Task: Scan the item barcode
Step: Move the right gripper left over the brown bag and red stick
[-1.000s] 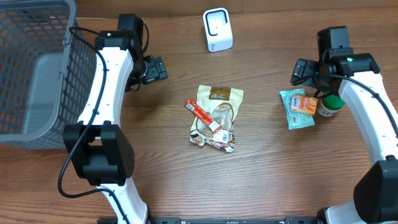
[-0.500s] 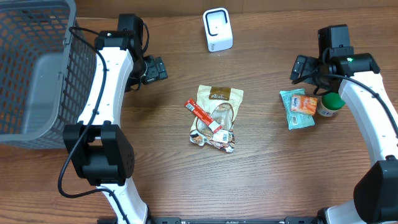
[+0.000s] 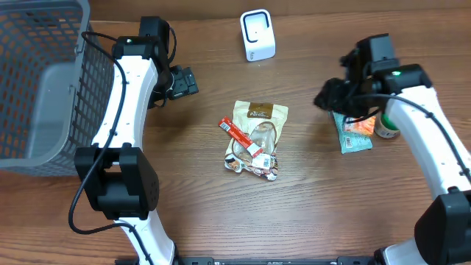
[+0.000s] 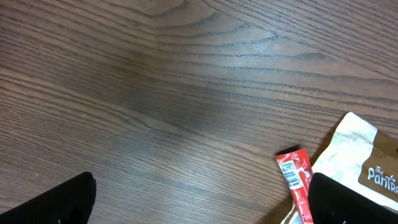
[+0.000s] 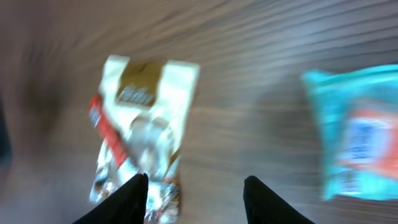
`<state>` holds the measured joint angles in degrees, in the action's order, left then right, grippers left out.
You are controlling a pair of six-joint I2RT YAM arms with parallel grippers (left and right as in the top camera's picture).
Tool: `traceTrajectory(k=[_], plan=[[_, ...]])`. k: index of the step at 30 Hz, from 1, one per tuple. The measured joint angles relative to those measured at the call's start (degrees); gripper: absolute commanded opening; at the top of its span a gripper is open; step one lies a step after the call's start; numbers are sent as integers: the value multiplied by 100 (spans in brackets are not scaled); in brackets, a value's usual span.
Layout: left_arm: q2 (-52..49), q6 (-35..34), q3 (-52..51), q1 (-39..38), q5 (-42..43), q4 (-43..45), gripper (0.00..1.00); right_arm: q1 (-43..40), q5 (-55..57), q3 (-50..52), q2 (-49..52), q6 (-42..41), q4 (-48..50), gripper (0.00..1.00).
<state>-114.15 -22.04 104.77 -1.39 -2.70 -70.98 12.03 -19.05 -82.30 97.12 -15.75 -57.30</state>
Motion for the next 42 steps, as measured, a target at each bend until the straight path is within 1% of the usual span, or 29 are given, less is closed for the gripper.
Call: traceTrajectory(k=[6,10,15,20,24,29,35,42], plan=[[0,0,0,0,0,0,100,981,-142,2,0,164,-52,51],[0,0,0,0,0,0,100,1600,-129,50,2,212,146,53],[0,0,0,0,-2,0,100,2280,345,94,151,247,455,52],[0,0,0,0,-15,0,100,2813,826,101,566,570,890,52],[0,0,0,0,-17,0,100,2997,1187,122,804,723,1071,52],[0,0,0,0,-15,0,100,2999,1469,131,1003,813,1362,48],[0,0,0,0,-17,0,100,2999,1552,131,1196,831,1447,47],[0,0,0,0,-15,0,100,2997,1587,131,1665,831,1467,47]])
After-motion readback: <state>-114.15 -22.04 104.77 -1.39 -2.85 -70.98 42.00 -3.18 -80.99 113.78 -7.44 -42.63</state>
